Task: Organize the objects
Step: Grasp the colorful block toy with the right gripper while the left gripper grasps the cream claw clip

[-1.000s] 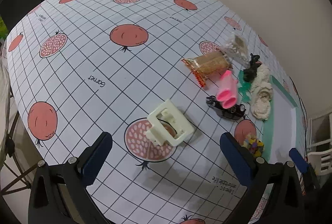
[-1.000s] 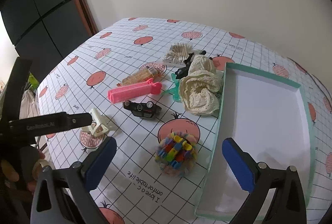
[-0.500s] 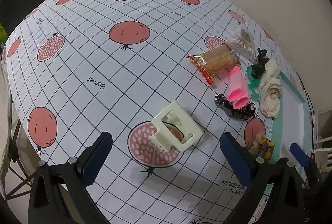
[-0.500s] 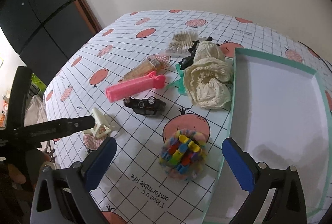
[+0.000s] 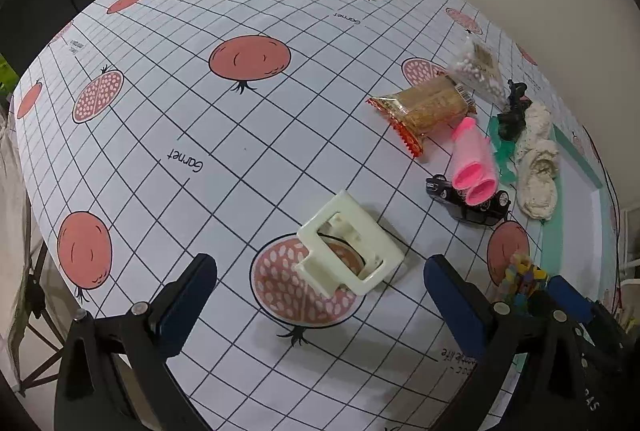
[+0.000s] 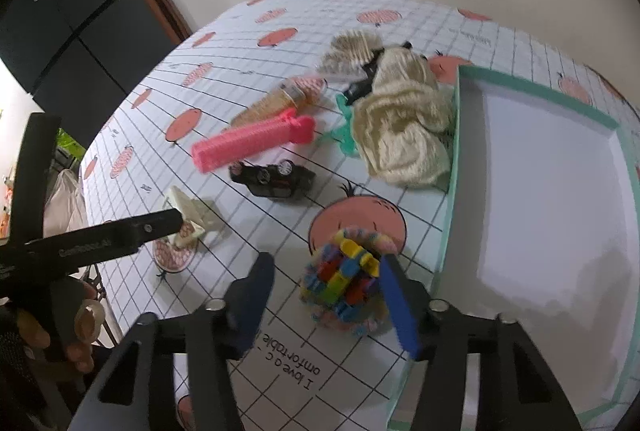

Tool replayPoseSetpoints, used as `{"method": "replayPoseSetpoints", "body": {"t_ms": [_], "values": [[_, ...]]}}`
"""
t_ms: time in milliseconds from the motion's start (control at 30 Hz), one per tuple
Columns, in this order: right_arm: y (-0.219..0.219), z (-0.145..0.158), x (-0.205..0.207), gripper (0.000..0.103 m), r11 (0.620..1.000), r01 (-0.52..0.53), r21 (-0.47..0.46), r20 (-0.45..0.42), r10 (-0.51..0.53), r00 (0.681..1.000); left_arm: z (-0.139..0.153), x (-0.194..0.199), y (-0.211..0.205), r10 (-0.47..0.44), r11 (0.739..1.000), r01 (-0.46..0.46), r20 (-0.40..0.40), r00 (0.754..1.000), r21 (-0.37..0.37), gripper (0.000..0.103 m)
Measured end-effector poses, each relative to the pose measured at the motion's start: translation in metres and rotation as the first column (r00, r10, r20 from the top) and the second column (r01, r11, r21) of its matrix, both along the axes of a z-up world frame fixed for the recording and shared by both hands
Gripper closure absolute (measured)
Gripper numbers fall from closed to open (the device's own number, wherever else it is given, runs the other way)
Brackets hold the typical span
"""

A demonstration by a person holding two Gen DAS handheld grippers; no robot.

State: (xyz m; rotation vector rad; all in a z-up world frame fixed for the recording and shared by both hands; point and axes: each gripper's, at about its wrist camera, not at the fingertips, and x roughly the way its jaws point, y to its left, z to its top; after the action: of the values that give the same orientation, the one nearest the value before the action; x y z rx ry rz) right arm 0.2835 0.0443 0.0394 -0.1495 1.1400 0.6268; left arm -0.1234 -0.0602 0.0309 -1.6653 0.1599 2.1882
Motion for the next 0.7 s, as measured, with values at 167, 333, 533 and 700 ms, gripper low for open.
{"method": "replayPoseSetpoints", "body": {"t_ms": [167, 333, 533, 700], "values": [[-0.003, -0.002, 0.003, 0.048, 0.999, 0.027, -0.017, -0.01, -0.027, 1.0, 0.001, 0.003, 0.001, -0.031, 0.999, 0.031, -0.017, 0.999, -0.011, 0.0], [-0.004, -0.003, 0.004, 0.05, 0.999, 0.029, -0.022, -0.019, -0.03, 0.999, 0.003, 0.003, 0.0, -0.042, 0.999, 0.042, -0.03, 0.999, -0.019, 0.001], [-0.005, -0.009, 0.007, 0.054, 0.999, 0.042, -0.023, -0.048, -0.043, 0.998, 0.0, 0.004, 0.006, -0.074, 0.997, 0.073, -0.028, 0.997, -0.033, 0.009], [-0.007, -0.013, 0.011, 0.058, 0.999, 0.054, 0.0, -0.069, -0.054, 0.996, -0.002, 0.004, 0.008, -0.092, 0.995, 0.091, -0.029, 0.995, -0.042, 0.013]]}}
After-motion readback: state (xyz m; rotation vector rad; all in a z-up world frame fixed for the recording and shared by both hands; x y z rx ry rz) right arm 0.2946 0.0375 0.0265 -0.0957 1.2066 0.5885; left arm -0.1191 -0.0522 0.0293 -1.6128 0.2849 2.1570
